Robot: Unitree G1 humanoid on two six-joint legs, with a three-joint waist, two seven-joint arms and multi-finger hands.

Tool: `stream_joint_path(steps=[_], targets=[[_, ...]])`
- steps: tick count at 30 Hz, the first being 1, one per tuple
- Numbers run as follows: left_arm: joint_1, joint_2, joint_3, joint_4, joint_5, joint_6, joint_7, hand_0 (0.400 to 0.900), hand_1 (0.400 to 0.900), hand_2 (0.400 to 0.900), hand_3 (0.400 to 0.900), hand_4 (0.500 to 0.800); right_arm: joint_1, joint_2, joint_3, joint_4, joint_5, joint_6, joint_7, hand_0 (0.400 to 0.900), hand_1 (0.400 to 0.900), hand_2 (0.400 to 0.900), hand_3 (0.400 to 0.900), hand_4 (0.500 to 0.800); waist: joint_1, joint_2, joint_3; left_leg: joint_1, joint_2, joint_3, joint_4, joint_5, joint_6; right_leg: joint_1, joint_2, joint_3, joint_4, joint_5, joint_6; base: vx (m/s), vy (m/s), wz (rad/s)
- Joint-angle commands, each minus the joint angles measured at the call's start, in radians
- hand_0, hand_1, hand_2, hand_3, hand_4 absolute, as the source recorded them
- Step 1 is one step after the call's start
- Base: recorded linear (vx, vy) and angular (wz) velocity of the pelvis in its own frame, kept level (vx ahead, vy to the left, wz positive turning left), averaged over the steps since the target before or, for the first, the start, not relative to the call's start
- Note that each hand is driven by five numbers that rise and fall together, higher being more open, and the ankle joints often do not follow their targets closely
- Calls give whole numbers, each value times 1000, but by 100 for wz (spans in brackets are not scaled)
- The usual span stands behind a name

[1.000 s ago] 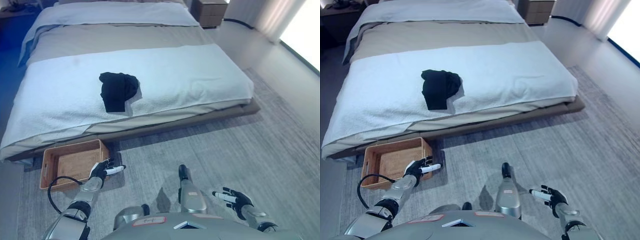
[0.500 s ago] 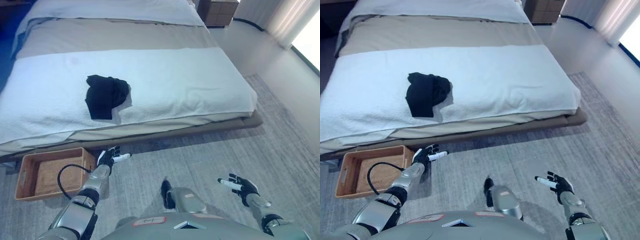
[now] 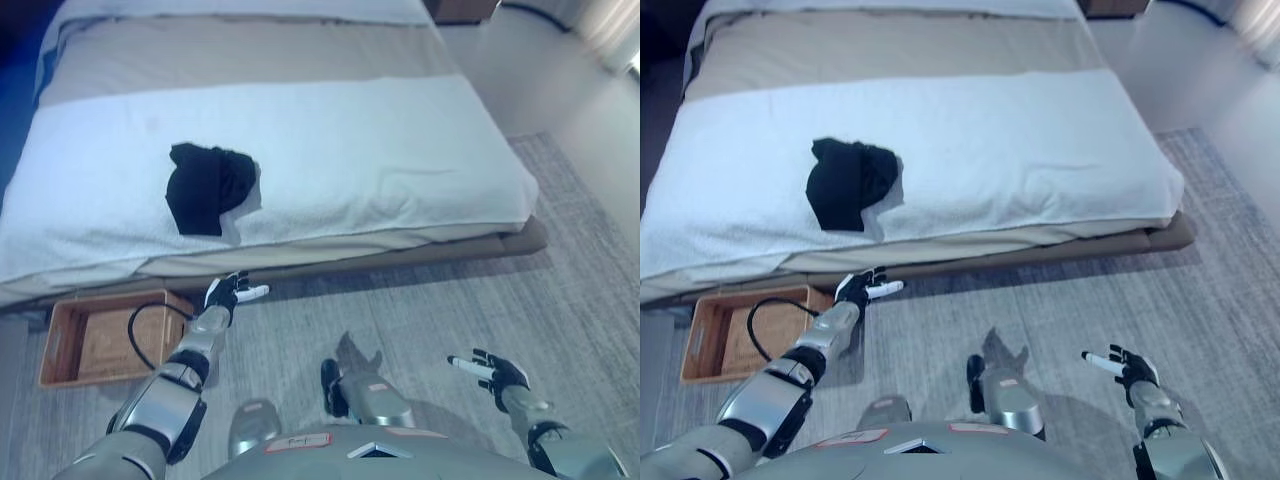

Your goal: Put the clothes on the bed into the basket.

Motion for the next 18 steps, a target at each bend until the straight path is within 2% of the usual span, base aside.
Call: stream_joint_path(steps=[1,2,3,4,5,7,8,11,12,15,16,18], targets=[[-119,50,2,-36,-37,-63,19,900,900,900,900,800,27,-81,-11,15,44,-44,-43,900,900,900,900,800,20,-7,-12,-123,4,27,-225,191,60,64,8,132,-46,71,125,280,74,-47],[-122,52,3,-30,-42,-68,20,900,900,900,900,800,22,-84,-7,8,38,-51,-50,900,900,900,900,800,42,20,-10,-162,21,2,-375,276,39,94,45,147,-49,50,126,310,64,-56],[-121,57,7,-30,-44,-70,19,900,900,900,900,800,21,-88,-6,5,36,-54,-54,900,900,900,900,800,55,27,-7,-173,23,-10,-449,295,38,115,57,162,-49,33,125,310,66,-55],[-120,57,7,-30,-44,-70,19,900,900,900,900,800,22,-88,-6,4,36,-54,-54,900,900,900,900,800,56,22,-4,-161,21,-6,-459,297,38,121,53,164,-46,28,125,334,51,-67],[-110,64,13,-37,-47,-74,18,900,900,900,900,800,24,-94,-5,-4,33,-59,-58,900,900,900,900,800,72,36,-8,-181,26,-21,-543,314,34,156,73,197,-43,-6,121,334,60,-61],[-106,67,19,-32,-46,-76,19,900,900,900,900,800,24,-92,0,-9,34,-62,-57,900,900,900,900,800,79,36,-8,-172,22,5,-575,323,30,179,76,213,-41,-25,119,323,75,-56],[-97,73,27,-31,-48,-81,21,900,900,900,900,800,18,-91,8,-12,32,-63,-56,900,900,900,900,800,93,44,-14,-190,21,34,-591,331,30,213,80,239,-43,-53,120,324,107,-57],[-76,86,43,-40,-50,-88,23,900,900,900,900,800,6,-91,20,-13,29,-62,-51,900,900,900,900,800,120,45,-22,-200,14,24,-590,336,32,259,70,279,-43,-91,121,305,124,-56],[-58,101,51,-48,-54,-91,27,900,900,900,900,800,-8,-82,31,-18,28,-61,-45,900,900,900,900,800,137,48,-32,-204,20,24,-576,344,37,292,52,303,-43,-125,127,449,256,-74],[-59,118,55,-74,-53,-100,40,900,900,900,900,800,-35,-62,44,-26,28,-64,-49,900,900,900,900,800,159,41,-50,-209,11,70,-525,377,43,327,-8,298,-30,-144,160,337,263,-41],[-54,120,57,-77,-51,-101,39,900,900,900,900,800,-42,-58,44,-26,26,-61,-46,900,900,900,900,800,165,34,-59,-216,3,86,-493,360,52,336,-35,298,-25,-130,179,316,219,-27],[-32,129,69,-93,-54,-102,40,900,900,900,900,800,-47,-41,48,-28,19,-53,-38,900,900,900,900,800,180,10,-79,-223,-17,125,-432,321,67,336,-100,293,-3,-26,221,347,201,-34]])
